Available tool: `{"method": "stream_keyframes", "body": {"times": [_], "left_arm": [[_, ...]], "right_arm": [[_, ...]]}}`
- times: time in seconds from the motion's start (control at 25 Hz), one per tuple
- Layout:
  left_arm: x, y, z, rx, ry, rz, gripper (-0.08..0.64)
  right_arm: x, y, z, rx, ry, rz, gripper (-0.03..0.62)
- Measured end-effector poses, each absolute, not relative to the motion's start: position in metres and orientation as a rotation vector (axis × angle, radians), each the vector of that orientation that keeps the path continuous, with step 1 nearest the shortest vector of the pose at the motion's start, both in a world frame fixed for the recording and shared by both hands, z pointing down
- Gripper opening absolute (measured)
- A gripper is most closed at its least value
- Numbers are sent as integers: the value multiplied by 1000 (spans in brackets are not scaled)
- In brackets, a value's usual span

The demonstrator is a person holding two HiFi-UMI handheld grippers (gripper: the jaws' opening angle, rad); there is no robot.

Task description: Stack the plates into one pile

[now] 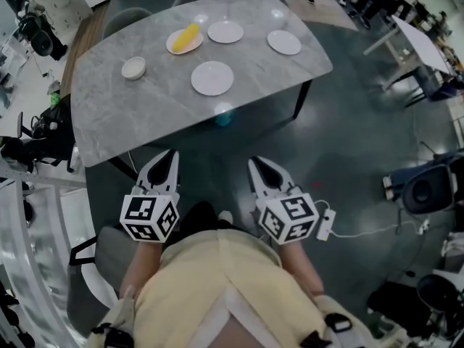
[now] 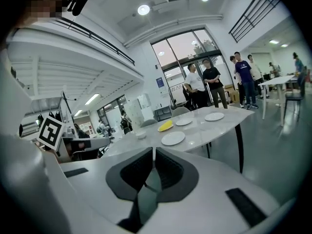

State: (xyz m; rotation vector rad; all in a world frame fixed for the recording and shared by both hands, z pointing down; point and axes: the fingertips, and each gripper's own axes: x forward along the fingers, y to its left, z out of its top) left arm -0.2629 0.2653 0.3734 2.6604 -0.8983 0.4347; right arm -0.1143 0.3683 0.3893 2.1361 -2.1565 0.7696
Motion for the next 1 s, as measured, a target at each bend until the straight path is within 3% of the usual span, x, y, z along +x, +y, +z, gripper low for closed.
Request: {"method": "stream_keyframes", "body": {"times": [0.2, 0.32, 0.6, 1.0], "left_arm": [[-247, 263, 377, 2654, -883, 448, 3], [-242, 255, 379, 2655, -892, 450, 3], [-229, 215, 399, 2631, -898, 444, 4], [-206, 130, 413, 2627, -923, 501, 5]], "right_arm": [[-94, 365, 390, 2185, -2156, 783, 8], [-92, 357, 394, 2154, -2171, 822, 79], [-82, 321, 412, 2148, -2156, 910, 123], [-51, 228, 427, 2095, -2132, 1052, 129]]}}
